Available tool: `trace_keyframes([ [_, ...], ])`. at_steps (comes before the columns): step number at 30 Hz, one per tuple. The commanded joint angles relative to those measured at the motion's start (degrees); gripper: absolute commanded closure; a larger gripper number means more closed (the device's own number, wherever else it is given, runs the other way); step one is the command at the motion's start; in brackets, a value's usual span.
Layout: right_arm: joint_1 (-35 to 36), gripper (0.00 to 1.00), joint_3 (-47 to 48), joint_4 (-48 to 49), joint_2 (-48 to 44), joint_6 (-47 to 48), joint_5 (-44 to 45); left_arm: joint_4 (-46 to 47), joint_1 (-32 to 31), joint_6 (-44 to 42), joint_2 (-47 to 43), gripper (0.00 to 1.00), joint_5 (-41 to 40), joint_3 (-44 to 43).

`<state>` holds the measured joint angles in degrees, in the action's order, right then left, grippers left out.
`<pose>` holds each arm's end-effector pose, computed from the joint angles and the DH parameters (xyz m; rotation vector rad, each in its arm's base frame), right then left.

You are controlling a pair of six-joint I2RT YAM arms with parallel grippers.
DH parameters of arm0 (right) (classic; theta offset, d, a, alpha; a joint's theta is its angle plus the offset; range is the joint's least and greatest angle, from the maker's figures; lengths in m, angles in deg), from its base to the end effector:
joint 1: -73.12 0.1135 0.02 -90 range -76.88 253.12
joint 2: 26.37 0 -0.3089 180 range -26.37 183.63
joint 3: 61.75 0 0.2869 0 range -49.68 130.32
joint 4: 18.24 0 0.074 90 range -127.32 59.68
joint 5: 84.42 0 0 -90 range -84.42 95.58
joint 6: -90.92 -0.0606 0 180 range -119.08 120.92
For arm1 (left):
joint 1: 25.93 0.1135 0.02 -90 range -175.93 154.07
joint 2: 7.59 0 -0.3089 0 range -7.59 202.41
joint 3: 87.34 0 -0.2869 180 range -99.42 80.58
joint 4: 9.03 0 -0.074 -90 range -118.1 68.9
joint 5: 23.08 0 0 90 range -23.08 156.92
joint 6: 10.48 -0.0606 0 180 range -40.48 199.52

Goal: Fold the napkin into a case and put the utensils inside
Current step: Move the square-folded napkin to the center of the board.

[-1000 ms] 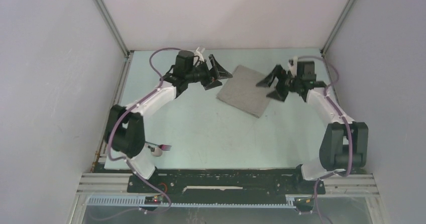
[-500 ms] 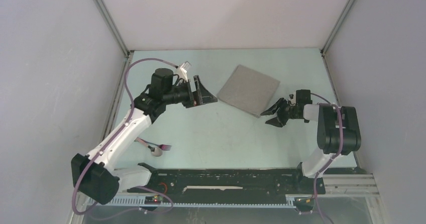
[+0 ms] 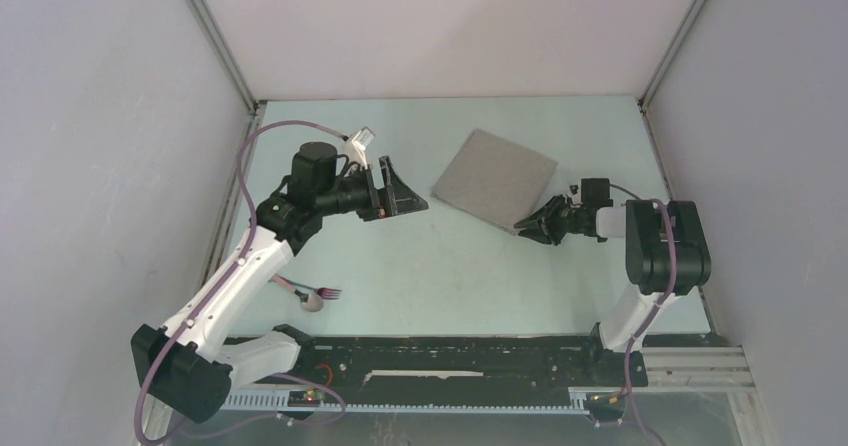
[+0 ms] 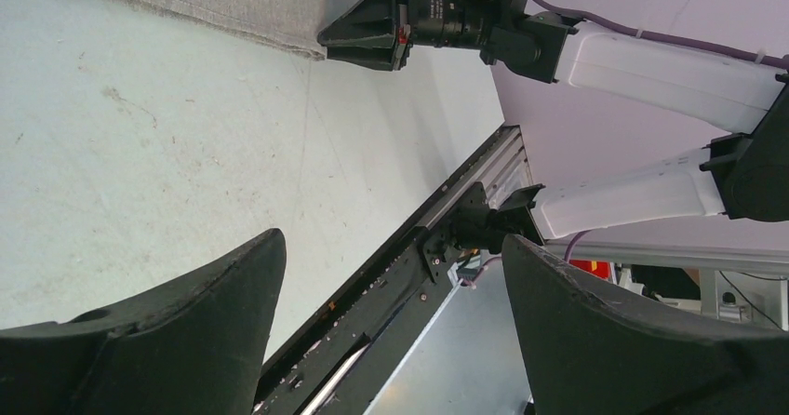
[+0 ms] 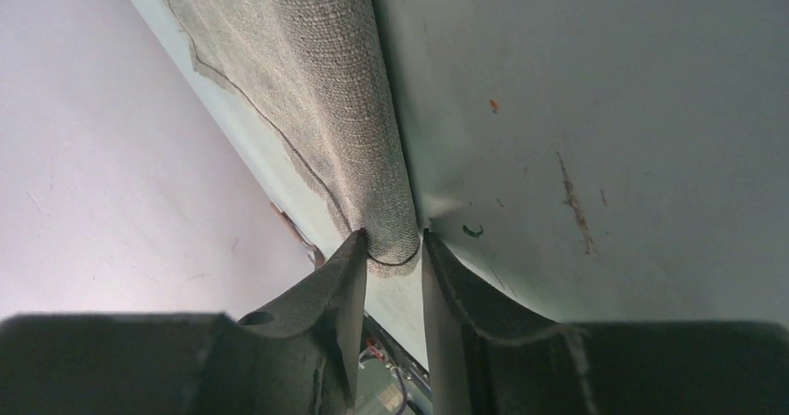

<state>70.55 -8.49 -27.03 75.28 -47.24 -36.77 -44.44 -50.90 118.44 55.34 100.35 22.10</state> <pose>0.3388 0.0257 0.1017 0.8559 2.5060 1.2398 0.2343 -0.1459 0.3686 0.1279 2.2200 -1.2562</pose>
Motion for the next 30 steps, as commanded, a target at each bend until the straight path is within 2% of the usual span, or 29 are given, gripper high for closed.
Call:
trace_keyframes([
  [1,1.06,0.66,0.12,2.27,0.06,-1.03,1.47,0.38,0.36,-1.47,-1.41,0.08,0.69,-0.02],
  [3,1.16,0.75,0.11,2.16,0.13,-0.74,1.52,0.45,0.36,-1.47,-1.46,0.08,0.74,0.03],
  [7,0.92,1.00,1.22,-2.47,-0.75,1.98,1.75,0.46,0.35,-1.54,-1.62,0.08,0.87,0.00],
  [11,0.03,1.00,6.28,-20.80,-2.04,12.49,5.63,0.48,0.36,-1.65,-1.47,0.08,1.33,0.04],
  [14,-0.97,1.00,9.65,-35.10,-2.89,18.79,13.88,1.21,0.36,-1.33,-1.07,0.08,2.50,0.06],
  [19,-3.14,1.00,9.63,-47.57,-4.81,24.58,32.52,1.62,0.34,-1.46,0.15,0.08,5.06,-0.91],
  [20,-3.41,1.00,9.27,-48.20,-4.97,24.24,36.59,1.62,0.36,-1.57,0.43,0.08,5.74,-1.04],
  [22,-2.96,1.00,9.97,-48.46,-5.50,23.80,38.33,1.62,0.36,-1.77,0.91,0.08,6.89,-0.94],
  [23,-2.44,1.00,11.28,-49.83,-5.71,23.28,43.07,1.50,0.36,-1.89,1.08,0.08,7.50,-1.01],
  [24,-1.95,0.99,12.46,-51.17,-6.24,23.13,47.18,1.27,0.36,-2.10,1.13,0.08,8.06,-0.98],
  [25,-1.72,0.91,13.18,-52.01,-6.99,22.82,50.44,0.86,0.36,-2.35,0.99,0.08,8.33,-0.95],
  [26,-1.41,0.78,14.03,-52.93,-8.05,22.60,53.03,0.57,0.36,-2.62,0.70,0.08,8.40,-0.76],
  [28,0.83,0.62,16.64,-55.63,-10.14,22.36,59.53,-0.03,0.36,-3.17,0.21,0.08,8.34,-0.45],
  [30,6.19,0.42,19.71,-58.97,-12.63,23.29,66.55,-0.47,0.36,-3.52,0.00,0.08,8.27,-0.24],
])
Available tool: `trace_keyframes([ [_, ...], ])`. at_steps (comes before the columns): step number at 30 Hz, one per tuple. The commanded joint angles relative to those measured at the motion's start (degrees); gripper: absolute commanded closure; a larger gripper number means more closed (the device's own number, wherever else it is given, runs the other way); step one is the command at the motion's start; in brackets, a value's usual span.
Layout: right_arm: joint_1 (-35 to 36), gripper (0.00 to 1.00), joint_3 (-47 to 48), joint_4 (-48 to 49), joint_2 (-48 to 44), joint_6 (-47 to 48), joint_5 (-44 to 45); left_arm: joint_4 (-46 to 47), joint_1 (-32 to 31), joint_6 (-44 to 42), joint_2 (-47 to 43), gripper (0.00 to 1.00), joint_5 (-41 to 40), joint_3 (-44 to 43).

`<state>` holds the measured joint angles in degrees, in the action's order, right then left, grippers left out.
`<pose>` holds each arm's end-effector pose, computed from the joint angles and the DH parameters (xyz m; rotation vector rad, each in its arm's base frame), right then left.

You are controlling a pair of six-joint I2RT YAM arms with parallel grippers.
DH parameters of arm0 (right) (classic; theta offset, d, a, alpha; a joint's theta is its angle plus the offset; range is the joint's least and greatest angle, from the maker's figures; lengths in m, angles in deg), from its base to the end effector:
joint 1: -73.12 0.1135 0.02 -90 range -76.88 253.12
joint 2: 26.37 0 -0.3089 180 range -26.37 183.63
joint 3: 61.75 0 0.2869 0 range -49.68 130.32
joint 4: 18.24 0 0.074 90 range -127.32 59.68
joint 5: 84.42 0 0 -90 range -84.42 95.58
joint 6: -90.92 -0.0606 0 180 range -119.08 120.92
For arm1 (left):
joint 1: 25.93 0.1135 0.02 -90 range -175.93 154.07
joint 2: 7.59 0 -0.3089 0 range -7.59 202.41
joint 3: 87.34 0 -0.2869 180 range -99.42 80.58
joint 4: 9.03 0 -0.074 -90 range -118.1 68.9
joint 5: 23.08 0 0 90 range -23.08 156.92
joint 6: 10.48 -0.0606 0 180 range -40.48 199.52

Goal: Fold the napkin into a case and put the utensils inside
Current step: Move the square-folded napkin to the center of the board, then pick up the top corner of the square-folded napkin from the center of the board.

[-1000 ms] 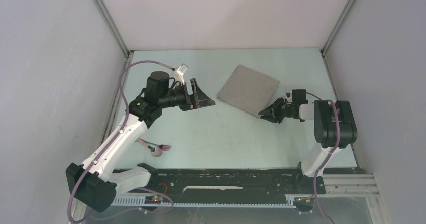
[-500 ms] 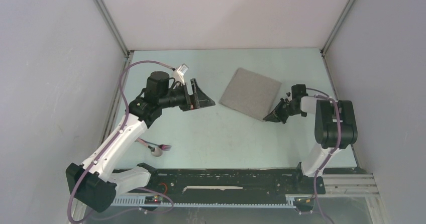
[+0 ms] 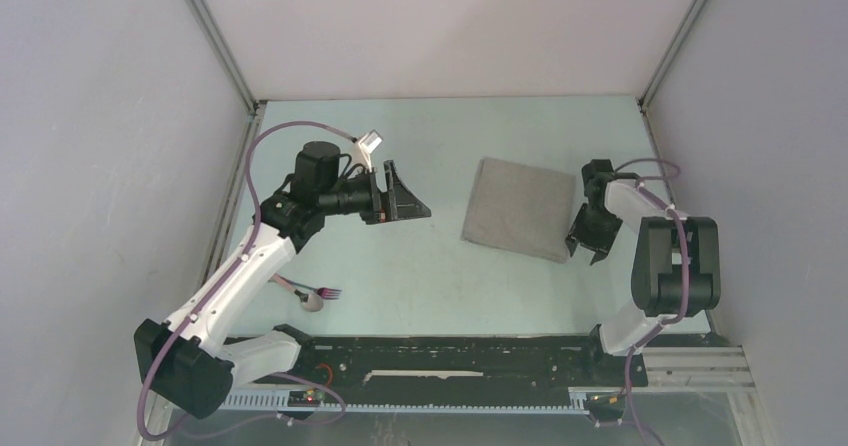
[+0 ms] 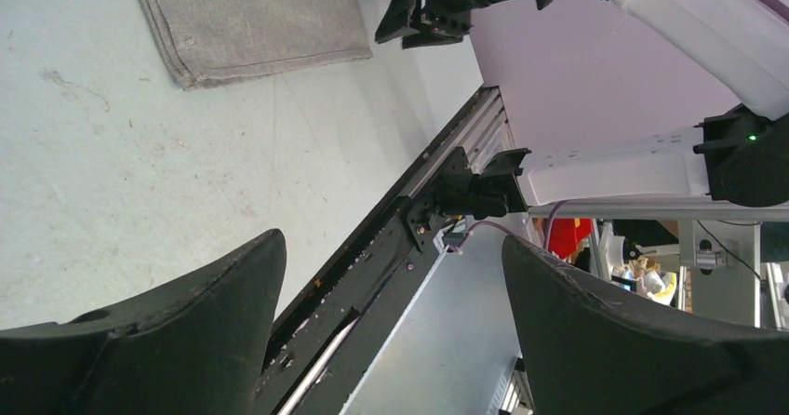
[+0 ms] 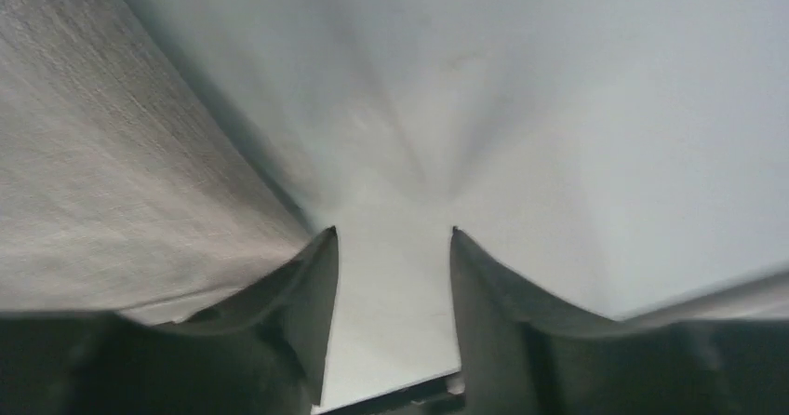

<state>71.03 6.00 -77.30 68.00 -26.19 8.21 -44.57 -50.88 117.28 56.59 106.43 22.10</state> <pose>0.3099 -0.0141 0.1588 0.7733 2.9583 -0.0435 0.2340 -0.1514 0.3646 0.2160 2.2418 -1.3491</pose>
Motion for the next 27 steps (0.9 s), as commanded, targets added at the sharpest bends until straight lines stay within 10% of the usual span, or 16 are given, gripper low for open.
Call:
trace_keyframes([
  [1,8.53,0.37,6.70,-9.70,-6.65,3.09,23.91,-0.43,0.34,-2.48,-1.34,0.08,2.08,-0.07],
  [12,34.24,0.37,20.07,7.58,1.27,26.28,-3.68,-3.61,1.80,-5.62,-0.97,0.08,-2.70,-3.84],
  [16,38.33,0.58,27.09,5.91,10.85,29.52,-2.83,-5.01,2.00,-6.38,-2.46,0.08,-3.91,-3.16],
  [27,42.59,0.49,30.15,7.32,19.37,32.34,-0.03,-5.28,2.43,-5.77,-4.00,0.08,-4.39,-0.78],
])
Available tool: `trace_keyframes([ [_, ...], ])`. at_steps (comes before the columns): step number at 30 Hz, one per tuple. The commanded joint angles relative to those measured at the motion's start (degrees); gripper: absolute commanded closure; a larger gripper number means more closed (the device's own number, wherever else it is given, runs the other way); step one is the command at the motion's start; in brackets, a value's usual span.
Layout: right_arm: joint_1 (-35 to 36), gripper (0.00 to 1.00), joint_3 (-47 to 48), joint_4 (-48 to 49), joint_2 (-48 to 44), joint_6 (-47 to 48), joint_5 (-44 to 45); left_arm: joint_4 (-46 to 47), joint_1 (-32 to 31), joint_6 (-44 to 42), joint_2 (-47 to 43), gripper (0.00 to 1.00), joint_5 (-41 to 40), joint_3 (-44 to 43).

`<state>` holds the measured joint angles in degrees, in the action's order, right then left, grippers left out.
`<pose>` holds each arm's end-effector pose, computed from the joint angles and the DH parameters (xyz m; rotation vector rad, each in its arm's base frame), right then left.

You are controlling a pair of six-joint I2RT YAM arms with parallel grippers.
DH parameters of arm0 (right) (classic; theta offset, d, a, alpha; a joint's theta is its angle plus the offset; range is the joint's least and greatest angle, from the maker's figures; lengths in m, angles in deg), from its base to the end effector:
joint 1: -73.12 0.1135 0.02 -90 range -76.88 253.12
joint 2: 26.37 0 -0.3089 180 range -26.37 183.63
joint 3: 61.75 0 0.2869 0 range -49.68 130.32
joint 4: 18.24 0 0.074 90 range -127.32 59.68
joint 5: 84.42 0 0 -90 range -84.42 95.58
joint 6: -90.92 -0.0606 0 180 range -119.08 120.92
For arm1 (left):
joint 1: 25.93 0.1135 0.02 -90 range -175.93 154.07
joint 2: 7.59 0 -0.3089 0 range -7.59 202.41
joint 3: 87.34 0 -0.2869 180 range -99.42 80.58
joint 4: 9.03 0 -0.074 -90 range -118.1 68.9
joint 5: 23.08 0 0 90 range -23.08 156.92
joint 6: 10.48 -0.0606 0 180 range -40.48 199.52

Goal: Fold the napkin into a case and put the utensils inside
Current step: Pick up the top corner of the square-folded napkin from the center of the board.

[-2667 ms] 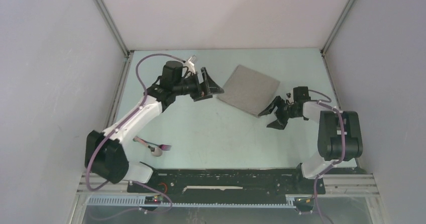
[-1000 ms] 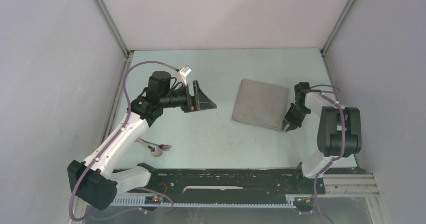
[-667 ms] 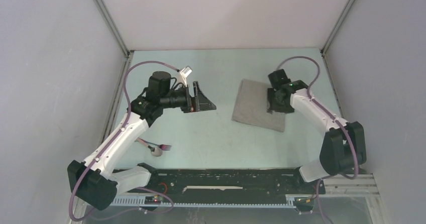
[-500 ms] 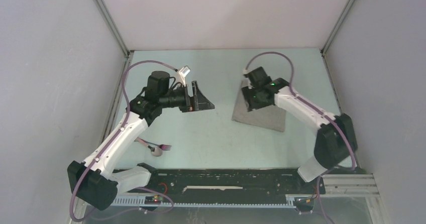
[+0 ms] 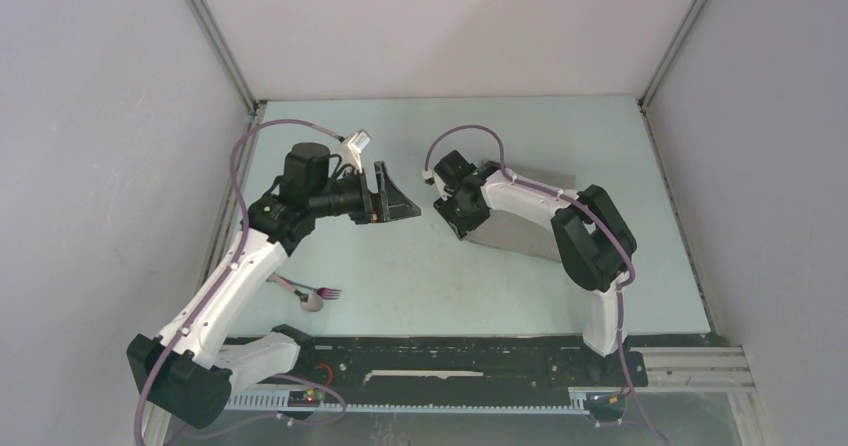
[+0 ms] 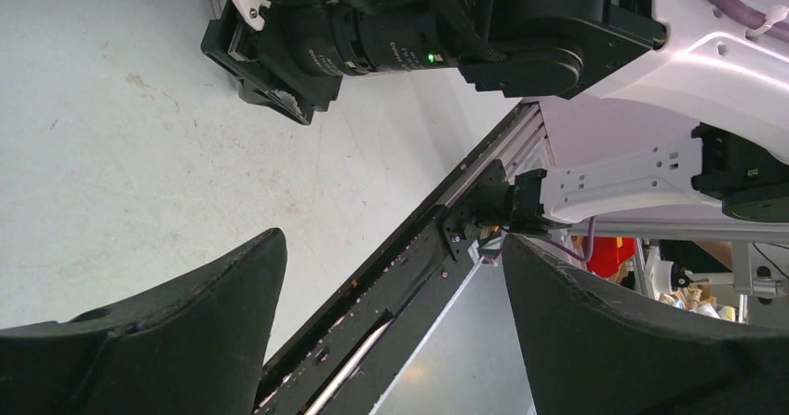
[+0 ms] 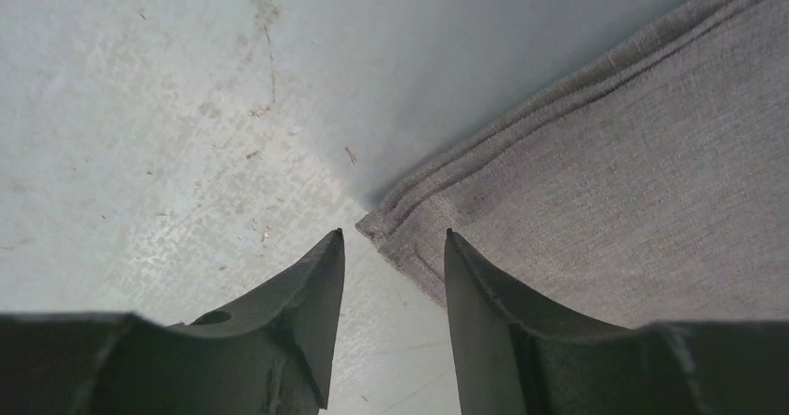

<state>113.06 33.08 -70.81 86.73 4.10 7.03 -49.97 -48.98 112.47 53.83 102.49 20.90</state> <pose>0.3520 0.2927 0.1806 -1.0285 2.6194 0.1160 0.2260 -0.1345 0.3735 0.2116 2.2309 -1.2146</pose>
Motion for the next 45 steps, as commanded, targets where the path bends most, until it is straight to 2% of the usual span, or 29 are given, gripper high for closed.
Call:
trace_keyframes([
  [1,0.57,0.51,3.20,0.58,0.96,1.95,1.46,0.20,0.55,-0.90,-1.23,0.08,-0.37,0.38],
  [5,0.57,0.61,3.04,-0.04,1.23,1.62,1.85,0.47,0.57,-0.68,-1.09,0.08,0.02,0.42],
  [15,1.26,0.59,0.48,0.43,0.34,1.08,2.42,2.08,0.64,0.41,-0.78,0.08,1.28,1.64],
  [25,1.45,0.67,-1.02,1.54,-0.03,0.24,2.22,2.32,0.64,0.71,-1.15,0.08,1.59,1.94],
  [38,0.90,0.85,-2.27,2.76,-2.72,-0.48,0.38,2.99,0.61,1.30,-1.14,0.07,2.20,2.25],
  [45,-0.85,0.86,-3.40,4.08,-4.86,-1.40,-3.30,3.45,0.63,1.83,-1.22,0.08,2.38,2.81],
])
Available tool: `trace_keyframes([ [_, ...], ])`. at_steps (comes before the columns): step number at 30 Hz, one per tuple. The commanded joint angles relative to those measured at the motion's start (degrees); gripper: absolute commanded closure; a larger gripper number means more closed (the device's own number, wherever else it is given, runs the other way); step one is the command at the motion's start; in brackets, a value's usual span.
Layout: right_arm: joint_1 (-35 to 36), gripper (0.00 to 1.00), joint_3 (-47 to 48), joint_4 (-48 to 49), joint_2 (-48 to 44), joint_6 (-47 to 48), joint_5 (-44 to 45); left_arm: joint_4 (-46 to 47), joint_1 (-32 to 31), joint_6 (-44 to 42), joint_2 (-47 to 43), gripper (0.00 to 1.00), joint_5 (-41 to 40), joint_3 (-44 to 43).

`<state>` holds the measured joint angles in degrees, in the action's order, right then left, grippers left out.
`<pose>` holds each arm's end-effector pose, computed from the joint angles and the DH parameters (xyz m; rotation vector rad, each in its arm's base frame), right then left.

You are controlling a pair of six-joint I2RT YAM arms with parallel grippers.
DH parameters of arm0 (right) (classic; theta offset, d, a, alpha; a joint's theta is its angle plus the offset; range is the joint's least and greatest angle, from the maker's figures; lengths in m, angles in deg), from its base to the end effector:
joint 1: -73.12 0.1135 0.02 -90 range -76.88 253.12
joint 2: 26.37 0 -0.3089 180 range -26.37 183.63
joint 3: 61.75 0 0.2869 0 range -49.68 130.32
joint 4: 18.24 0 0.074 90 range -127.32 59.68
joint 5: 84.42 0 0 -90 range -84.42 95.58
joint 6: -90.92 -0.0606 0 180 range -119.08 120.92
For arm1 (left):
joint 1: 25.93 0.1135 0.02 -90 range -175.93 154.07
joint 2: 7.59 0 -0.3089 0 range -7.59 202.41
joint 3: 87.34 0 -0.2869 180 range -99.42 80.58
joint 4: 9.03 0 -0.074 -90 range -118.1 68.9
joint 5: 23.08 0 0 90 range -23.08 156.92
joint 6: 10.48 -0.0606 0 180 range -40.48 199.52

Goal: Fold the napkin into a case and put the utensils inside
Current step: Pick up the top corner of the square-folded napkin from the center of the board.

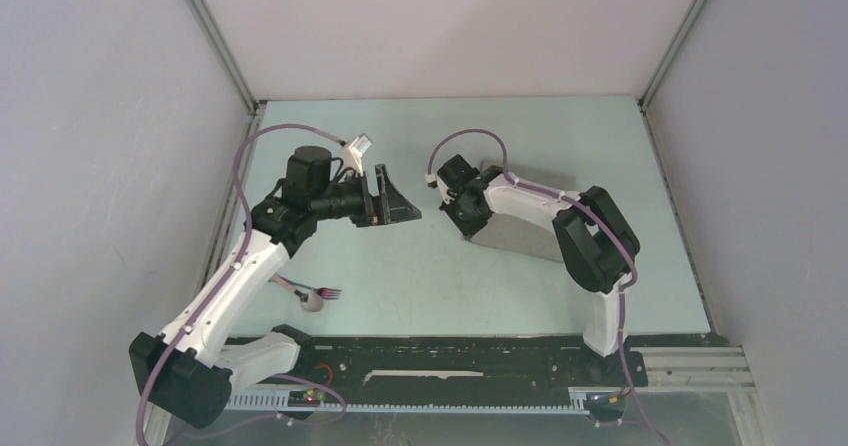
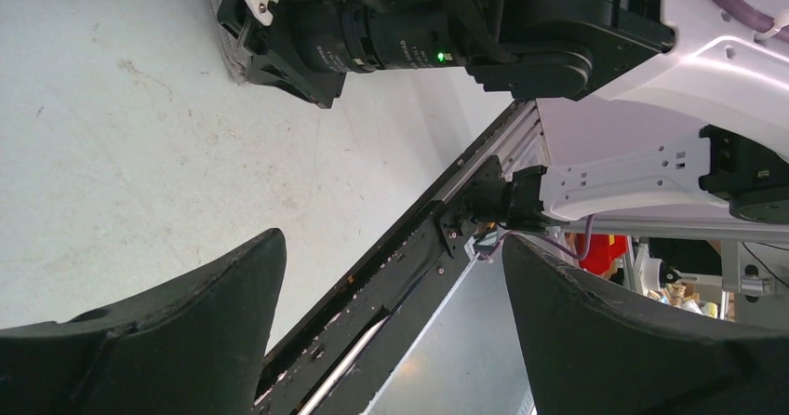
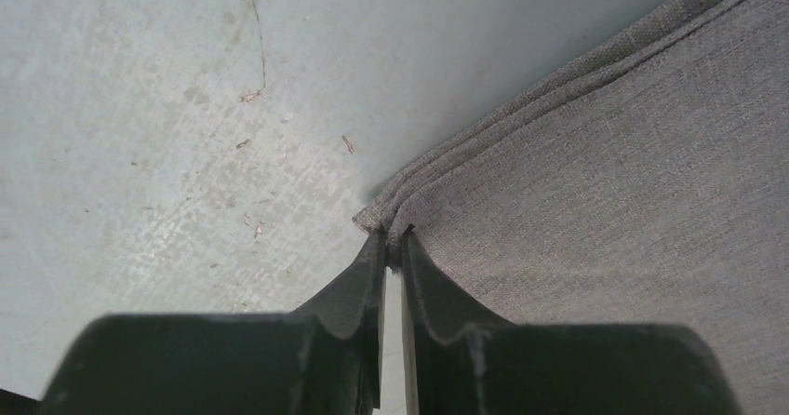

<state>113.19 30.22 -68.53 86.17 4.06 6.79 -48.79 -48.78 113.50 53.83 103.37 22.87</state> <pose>0.3461 0.2894 0.1709 -1.0320 2.6196 0.1221 0.2264 -0.1345 0.3626 0.1932 2.2512 -1.2369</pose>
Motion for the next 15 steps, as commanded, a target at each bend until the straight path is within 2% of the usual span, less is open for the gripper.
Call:
trace_keyframes([
  [1,-1.23,0.86,-0.79,1.97,-4.55,-1.38,-3.59,2.37,0.44,0.89,-1.25,0.08,1.66,0.98],
  [11,-3.34,0.87,-1.80,2.54,-6.24,-1.67,-6.44,3.57,0.43,1.71,-0.79,0.08,2.31,1.29],
  [15,-5.54,0.98,-2.58,4.54,-7.16,-2.85,-9.05,3.77,0.44,1.96,-0.63,0.08,2.31,1.34],
])
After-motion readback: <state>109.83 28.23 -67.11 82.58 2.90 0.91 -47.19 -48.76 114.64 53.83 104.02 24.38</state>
